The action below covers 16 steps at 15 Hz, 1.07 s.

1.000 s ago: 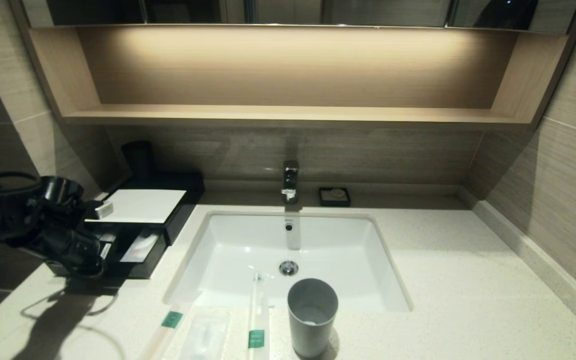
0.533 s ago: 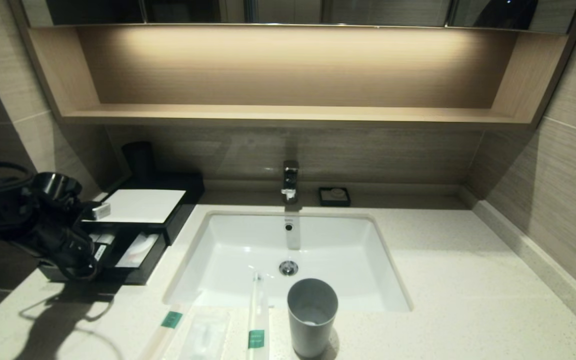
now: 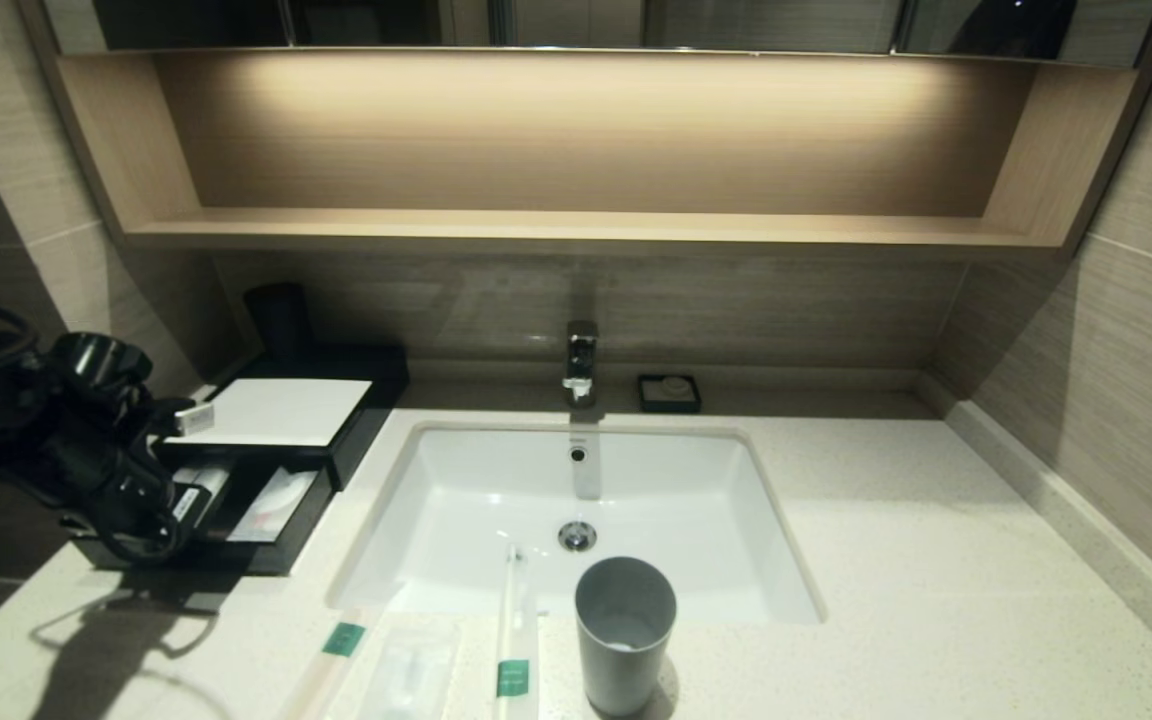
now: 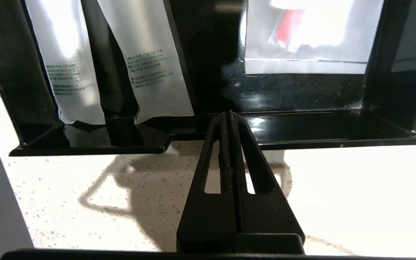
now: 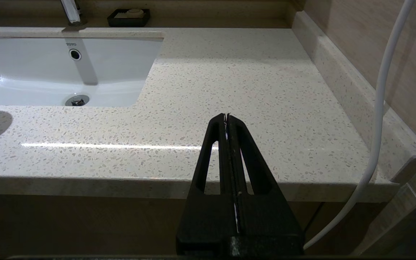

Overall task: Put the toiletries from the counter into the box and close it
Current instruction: Open the drawer

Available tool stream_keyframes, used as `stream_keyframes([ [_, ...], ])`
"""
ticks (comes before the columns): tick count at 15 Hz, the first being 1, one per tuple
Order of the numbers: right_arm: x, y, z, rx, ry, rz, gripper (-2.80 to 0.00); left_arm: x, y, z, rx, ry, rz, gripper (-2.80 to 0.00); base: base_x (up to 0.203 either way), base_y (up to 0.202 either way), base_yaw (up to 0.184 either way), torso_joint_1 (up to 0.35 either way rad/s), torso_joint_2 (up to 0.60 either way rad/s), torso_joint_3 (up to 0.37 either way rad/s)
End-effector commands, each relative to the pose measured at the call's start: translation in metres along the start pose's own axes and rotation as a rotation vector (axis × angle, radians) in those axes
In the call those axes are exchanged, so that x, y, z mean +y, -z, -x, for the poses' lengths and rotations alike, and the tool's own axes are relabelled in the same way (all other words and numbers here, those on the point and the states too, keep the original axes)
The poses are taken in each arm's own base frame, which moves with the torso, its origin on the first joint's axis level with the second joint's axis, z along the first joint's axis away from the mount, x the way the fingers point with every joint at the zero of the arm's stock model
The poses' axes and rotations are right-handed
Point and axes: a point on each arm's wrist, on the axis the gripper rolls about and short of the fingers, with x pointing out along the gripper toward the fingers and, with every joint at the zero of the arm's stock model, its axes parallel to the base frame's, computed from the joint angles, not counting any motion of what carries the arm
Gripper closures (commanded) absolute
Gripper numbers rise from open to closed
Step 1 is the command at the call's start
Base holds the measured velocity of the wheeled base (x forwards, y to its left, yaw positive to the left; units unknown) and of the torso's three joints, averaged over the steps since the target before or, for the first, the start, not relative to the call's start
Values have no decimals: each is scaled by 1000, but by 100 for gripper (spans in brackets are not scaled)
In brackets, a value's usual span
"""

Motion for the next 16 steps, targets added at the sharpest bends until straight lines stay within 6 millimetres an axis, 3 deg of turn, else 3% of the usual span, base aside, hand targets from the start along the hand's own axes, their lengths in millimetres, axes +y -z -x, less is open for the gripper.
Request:
stream_keyframes([
  [1, 0, 0, 0, 0, 0, 0, 0, -1, -1, 7, -20, -6, -4, 0, 0, 0, 0, 0, 0, 0],
  [9, 0, 0, 0, 0, 0, 0, 0, -4, -19, 40, -170, -35, 53, 0, 0, 0, 0, 0, 0, 0],
  [16, 0, 0, 0, 0, 0, 0, 0, -41, -16, 93, -301, -7, 65, 0, 0, 0, 0, 0, 0, 0],
])
